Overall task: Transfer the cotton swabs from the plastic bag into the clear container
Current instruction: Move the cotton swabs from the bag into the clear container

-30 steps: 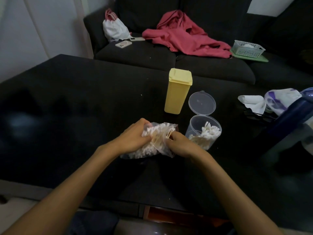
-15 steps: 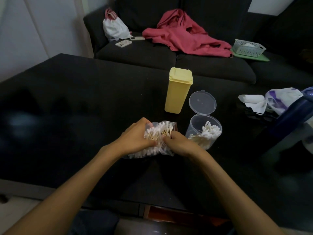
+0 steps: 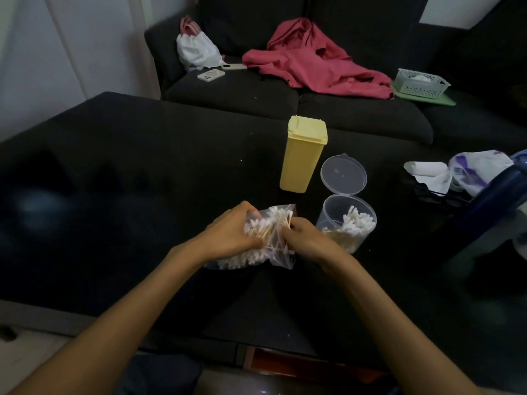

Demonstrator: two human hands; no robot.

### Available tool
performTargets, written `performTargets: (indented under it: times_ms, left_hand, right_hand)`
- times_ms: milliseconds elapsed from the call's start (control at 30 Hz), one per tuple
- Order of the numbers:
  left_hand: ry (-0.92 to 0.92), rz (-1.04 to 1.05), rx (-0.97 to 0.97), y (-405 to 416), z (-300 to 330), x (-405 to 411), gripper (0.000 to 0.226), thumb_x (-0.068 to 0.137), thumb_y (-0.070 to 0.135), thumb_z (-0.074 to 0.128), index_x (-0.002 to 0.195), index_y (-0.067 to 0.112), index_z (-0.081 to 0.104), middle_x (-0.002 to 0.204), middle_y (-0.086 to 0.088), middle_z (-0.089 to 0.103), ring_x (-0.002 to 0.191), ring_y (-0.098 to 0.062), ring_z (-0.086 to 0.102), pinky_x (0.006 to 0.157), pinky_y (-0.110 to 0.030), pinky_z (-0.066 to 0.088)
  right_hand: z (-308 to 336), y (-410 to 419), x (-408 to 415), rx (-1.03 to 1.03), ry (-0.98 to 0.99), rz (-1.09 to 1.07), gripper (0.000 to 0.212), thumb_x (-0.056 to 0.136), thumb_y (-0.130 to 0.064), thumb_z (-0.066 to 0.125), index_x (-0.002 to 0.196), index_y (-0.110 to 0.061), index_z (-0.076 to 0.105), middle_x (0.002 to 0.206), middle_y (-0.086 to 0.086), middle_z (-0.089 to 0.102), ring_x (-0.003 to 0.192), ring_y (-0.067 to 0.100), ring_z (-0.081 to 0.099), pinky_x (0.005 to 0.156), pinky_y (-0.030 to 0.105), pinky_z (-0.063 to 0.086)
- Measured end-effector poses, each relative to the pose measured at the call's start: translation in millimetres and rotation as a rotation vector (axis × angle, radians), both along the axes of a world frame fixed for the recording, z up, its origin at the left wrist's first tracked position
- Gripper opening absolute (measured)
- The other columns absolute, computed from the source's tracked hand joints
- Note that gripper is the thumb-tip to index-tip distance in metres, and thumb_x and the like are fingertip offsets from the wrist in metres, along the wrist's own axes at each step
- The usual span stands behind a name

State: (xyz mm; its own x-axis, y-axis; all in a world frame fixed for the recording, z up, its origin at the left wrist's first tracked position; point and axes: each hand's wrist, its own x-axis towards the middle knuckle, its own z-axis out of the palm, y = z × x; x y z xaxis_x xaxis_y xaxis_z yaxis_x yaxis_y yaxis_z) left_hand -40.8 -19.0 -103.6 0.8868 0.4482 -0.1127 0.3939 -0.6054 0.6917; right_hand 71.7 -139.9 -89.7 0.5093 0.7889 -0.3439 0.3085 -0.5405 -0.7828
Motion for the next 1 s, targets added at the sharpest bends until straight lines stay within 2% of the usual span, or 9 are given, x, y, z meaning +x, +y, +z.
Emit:
performTargets:
  times_ms: [100, 200, 333, 433, 567, 667, 800, 900, 1000]
  left_hand:
    - [-0.002, 0.021, -0.010, 1, -1, 2, 0.044, 0.079, 0.028, 0.073, 0.111, 0.028, 0.042, 0.115, 0.003, 0.051, 0.100, -0.011, 0.054, 0.084, -0.034, 0.051]
    - [0.005, 0.061, -0.024, 4, -2, 3, 0.042, 0.079, 0.027, 0.071, 0.110, 0.028, 0.042, 0.114, 0.004, 0.050, 0.100, -0.010, 0.053, 0.084, -0.033, 0.050]
    - [0.000, 0.052, -0.048, 5, -3, 3, 0.040, 0.081, 0.025, 0.069, 0.111, 0.027, 0.043, 0.113, 0.003, 0.050, 0.099, -0.011, 0.054, 0.084, -0.034, 0.050]
    - [-0.018, -0.005, -0.085, 2, -4, 3, 0.041, 0.082, 0.021, 0.069, 0.114, 0.025, 0.044, 0.115, 0.002, 0.050, 0.100, -0.011, 0.054, 0.084, -0.033, 0.050]
    - [-0.053, -0.063, -0.170, 5, -3, 0, 0.041, 0.081, 0.015, 0.070, 0.114, 0.023, 0.047, 0.115, 0.002, 0.052, 0.104, -0.012, 0.055, 0.091, -0.038, 0.050]
    - [-0.043, -0.032, -0.165, 8, -3, 0, 0.038, 0.082, 0.016, 0.069, 0.112, 0.025, 0.047, 0.114, 0.003, 0.051, 0.103, -0.013, 0.055, 0.089, -0.037, 0.050]
    - [-0.016, 0.053, -0.109, 11, -5, 1, 0.036, 0.084, 0.019, 0.065, 0.111, 0.028, 0.043, 0.115, 0.002, 0.050, 0.100, -0.013, 0.055, 0.082, -0.033, 0.050]
    - [-0.004, 0.088, -0.099, 12, -4, 2, 0.036, 0.085, 0.020, 0.064, 0.112, 0.027, 0.043, 0.116, 0.004, 0.049, 0.101, -0.013, 0.054, 0.085, -0.035, 0.050]
    - [-0.004, 0.107, -0.117, 12, -4, 3, 0.036, 0.085, 0.018, 0.064, 0.112, 0.026, 0.042, 0.115, 0.004, 0.047, 0.102, -0.013, 0.053, 0.081, -0.030, 0.048]
  right_hand:
    - [1, 1, -1, 0.040, 0.023, -0.030, 0.019, 0.099, -0.014, 0.036, 0.102, -0.015, 0.055, 0.092, -0.002, 0.057, 0.089, 0.013, 0.056, 0.071, 0.022, 0.044]
    - [1, 2, -1, 0.054, 0.001, -0.043, 0.021, 0.099, -0.015, 0.034, 0.090, -0.018, 0.053, 0.083, -0.004, 0.055, 0.081, 0.011, 0.053, 0.067, 0.022, 0.041]
    - [-3, 3, -1, 0.053, 0.027, -0.055, 0.021, 0.099, -0.013, 0.036, 0.098, -0.013, 0.057, 0.095, 0.005, 0.061, 0.084, 0.013, 0.057, 0.069, 0.023, 0.043]
    - [-2, 1, 0, 0.057, 0.080, -0.054, 0.026, 0.098, -0.009, 0.037, 0.084, -0.019, 0.057, 0.083, -0.001, 0.061, 0.073, 0.006, 0.056, 0.061, 0.017, 0.042]
    - [0, 1, 0, 0.013, 0.119, -0.033, 0.024, 0.098, -0.015, 0.039, 0.084, -0.019, 0.057, 0.083, -0.001, 0.060, 0.074, 0.008, 0.057, 0.063, 0.018, 0.043]
    - [3, 1, 0, -0.010, 0.128, -0.032, 0.023, 0.100, -0.017, 0.037, 0.089, -0.014, 0.056, 0.082, 0.001, 0.058, 0.070, 0.008, 0.053, 0.062, 0.018, 0.042]
    - [11, -3, 4, -0.044, 0.074, -0.029, 0.021, 0.101, -0.019, 0.036, 0.108, -0.012, 0.054, 0.097, 0.005, 0.060, 0.083, 0.012, 0.054, 0.067, 0.020, 0.041]
    - [15, -7, 5, -0.077, 0.072, -0.017, 0.019, 0.101, -0.021, 0.036, 0.107, -0.014, 0.052, 0.088, 0.000, 0.058, 0.087, 0.014, 0.056, 0.073, 0.025, 0.044]
    - [14, -9, 8, -0.068, 0.083, 0.008, 0.025, 0.101, -0.021, 0.036, 0.115, -0.009, 0.054, 0.096, 0.004, 0.061, 0.090, 0.015, 0.058, 0.080, 0.027, 0.046]
